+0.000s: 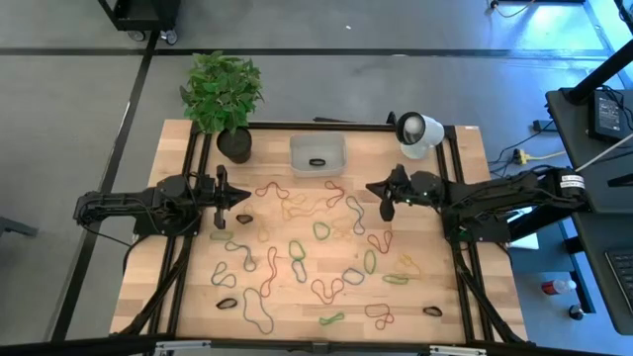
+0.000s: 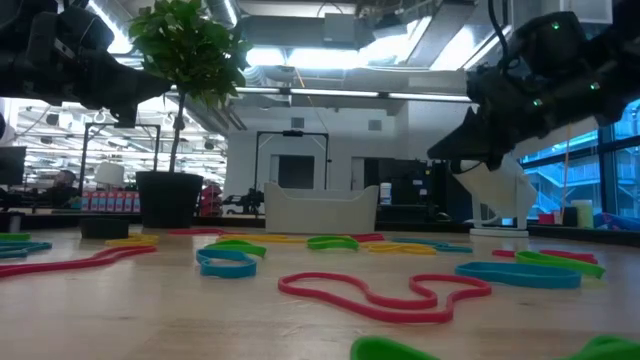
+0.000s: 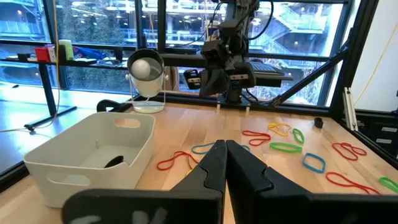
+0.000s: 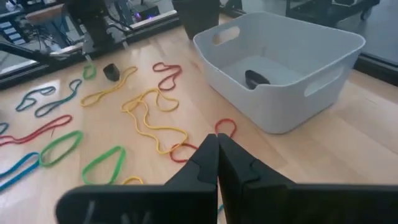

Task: Pick and place rubber bands into bin
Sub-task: Put the green rubber band into the gray bin

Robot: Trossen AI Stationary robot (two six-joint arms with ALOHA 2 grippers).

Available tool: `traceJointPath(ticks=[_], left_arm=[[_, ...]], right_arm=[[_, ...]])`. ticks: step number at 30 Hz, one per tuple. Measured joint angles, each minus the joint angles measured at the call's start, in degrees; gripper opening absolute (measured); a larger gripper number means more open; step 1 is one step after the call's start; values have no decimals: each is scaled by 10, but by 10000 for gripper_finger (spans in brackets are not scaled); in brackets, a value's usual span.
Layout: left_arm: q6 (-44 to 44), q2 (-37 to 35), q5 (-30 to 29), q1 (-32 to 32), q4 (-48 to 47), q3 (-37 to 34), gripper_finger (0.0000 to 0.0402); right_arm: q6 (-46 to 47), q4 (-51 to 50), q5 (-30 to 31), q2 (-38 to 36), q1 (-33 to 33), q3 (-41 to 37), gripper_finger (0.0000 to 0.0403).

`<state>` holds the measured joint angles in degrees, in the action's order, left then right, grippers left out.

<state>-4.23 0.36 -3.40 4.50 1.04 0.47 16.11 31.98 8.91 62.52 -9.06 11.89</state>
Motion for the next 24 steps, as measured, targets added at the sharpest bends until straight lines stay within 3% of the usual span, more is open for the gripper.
traceJointPath(ticks=[14, 24], left_arm=[[-25, 0, 0, 0, 80, 0, 4], [-25, 0, -21, 0, 79, 0, 4]], right_arm=[[2, -16, 0, 0, 0, -2, 2], [1, -31, 0, 0, 0, -2, 3]])
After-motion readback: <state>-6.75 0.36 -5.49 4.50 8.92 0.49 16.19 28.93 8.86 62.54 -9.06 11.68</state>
